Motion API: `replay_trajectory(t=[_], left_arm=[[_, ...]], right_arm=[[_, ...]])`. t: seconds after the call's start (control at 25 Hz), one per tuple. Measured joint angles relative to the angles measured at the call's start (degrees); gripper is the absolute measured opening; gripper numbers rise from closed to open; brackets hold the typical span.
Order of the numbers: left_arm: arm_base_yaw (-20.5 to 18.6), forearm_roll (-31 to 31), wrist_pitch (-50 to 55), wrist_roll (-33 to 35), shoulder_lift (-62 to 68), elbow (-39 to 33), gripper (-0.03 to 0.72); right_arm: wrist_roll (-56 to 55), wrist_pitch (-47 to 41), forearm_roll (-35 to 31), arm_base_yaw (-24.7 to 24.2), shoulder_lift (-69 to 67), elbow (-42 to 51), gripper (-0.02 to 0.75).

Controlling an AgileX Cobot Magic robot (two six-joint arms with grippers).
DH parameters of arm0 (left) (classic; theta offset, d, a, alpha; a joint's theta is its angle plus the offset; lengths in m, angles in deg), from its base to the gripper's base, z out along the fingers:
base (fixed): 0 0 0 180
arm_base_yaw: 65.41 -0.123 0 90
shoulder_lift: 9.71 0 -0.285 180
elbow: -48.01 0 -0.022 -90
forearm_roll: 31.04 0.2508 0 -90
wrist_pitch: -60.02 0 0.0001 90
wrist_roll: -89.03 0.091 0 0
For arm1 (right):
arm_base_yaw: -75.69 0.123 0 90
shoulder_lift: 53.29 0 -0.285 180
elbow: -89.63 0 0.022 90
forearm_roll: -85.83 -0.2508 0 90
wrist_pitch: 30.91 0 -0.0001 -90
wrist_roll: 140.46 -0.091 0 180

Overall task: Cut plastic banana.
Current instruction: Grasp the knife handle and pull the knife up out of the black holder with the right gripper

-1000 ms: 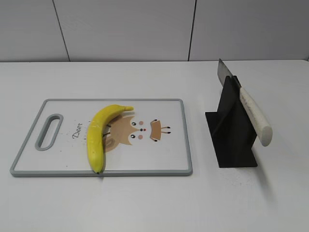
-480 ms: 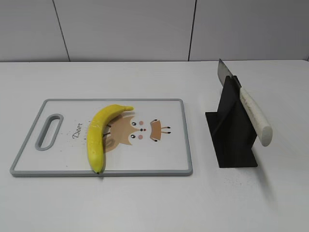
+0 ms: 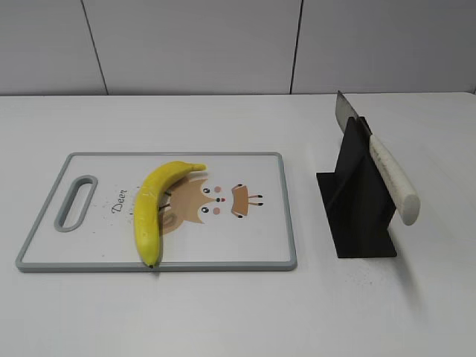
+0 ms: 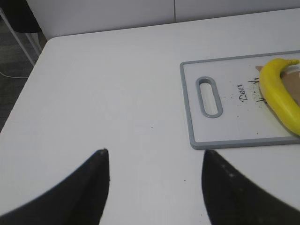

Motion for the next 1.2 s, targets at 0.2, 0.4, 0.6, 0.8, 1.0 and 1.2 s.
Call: replay_trajectory(t=[0.2,0.4,0.6,0.8,1.0,1.2], left_arm=[[0.00,0.00,0.00,0.00,0.00,0.00,0.591],[0.00,0.00,0.00,0.00,0.00,0.00,0.591],[0.00,0.00,0.00,0.00,0.00,0.00,0.591],[0.00,0.00,0.05,0.00,0.00,0.00,0.591],[0.00,0.00,0.05,0.00,0.00,0.00,0.591],[0.00,0.00,0.05,0.00,0.00,0.00,0.591]], right_arm=[[0.00,1.72,-0.04,0.00,0.00,-0.60,0.573],[-0.08,1.89,-0.04,0.00,-0.35,-0.65,0.573],[-0.04,1.44,-1.87,0.00,-7.01,-1.63,0.575],[-0.04,0.96,-5.70,0.00,-18.51,-4.56,0.572],[-0.04,-1.46,-6.60,0.41,-31.92,-10.02,0.559],[-0.04,-4.50,-6.32,3.48,-44.13,-17.74,0.559]])
